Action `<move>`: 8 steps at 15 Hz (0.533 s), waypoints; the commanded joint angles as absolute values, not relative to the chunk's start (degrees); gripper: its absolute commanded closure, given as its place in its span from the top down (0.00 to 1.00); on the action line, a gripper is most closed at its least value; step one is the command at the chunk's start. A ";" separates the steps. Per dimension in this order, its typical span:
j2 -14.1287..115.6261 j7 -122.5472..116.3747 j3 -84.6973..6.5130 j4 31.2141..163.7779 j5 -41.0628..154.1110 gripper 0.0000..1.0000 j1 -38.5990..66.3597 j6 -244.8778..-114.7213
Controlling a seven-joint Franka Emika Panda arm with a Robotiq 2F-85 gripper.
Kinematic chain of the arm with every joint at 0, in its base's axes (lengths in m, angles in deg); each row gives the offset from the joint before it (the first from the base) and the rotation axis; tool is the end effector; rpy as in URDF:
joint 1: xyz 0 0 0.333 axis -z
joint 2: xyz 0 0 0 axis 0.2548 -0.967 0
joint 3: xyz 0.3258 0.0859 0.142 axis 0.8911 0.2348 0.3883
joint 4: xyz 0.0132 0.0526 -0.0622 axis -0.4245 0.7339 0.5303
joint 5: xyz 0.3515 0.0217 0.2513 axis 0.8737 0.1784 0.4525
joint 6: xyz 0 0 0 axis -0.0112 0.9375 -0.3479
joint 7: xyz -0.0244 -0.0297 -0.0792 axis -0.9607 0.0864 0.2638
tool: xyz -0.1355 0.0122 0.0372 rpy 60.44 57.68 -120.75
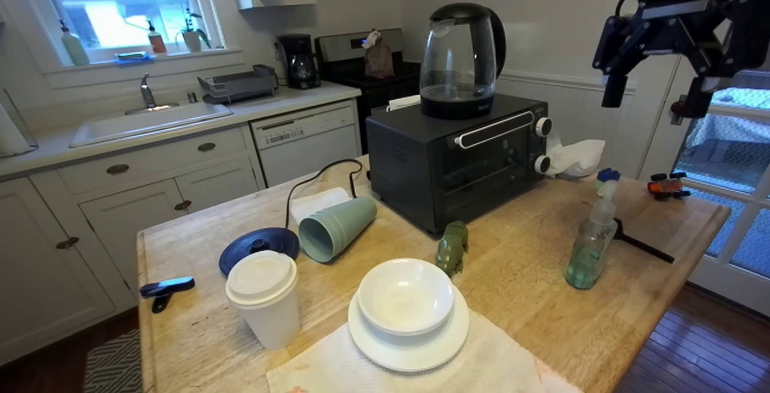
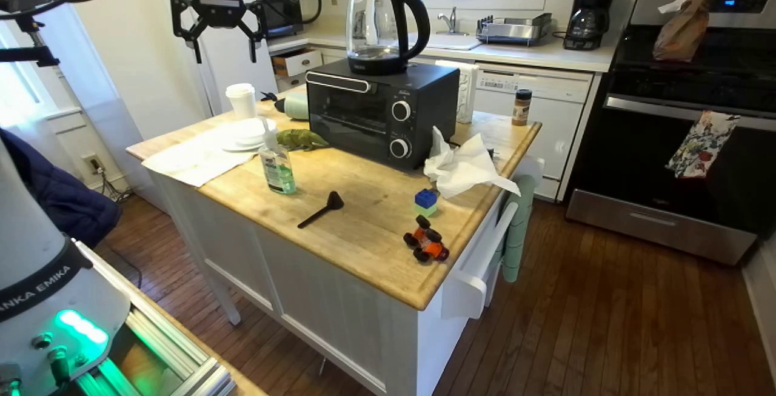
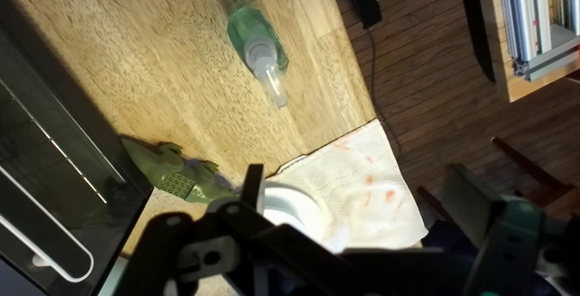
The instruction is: Turn the liquid soap bottle clockwise
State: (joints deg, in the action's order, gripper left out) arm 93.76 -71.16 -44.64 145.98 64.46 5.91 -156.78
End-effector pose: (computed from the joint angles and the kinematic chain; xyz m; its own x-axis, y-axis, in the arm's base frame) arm 0.4127 0.0024 0.4499 0.4732 0.8739 0.1109 0.8793 -0.4609 -0.1200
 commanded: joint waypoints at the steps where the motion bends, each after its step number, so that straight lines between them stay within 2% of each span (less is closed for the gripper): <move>1: 93.62 -71.60 -43.42 145.88 64.98 1.00 7.23 -156.62; 8: 93.68 -74.50 -44.18 151.50 62.03 1.00 9.25 -163.39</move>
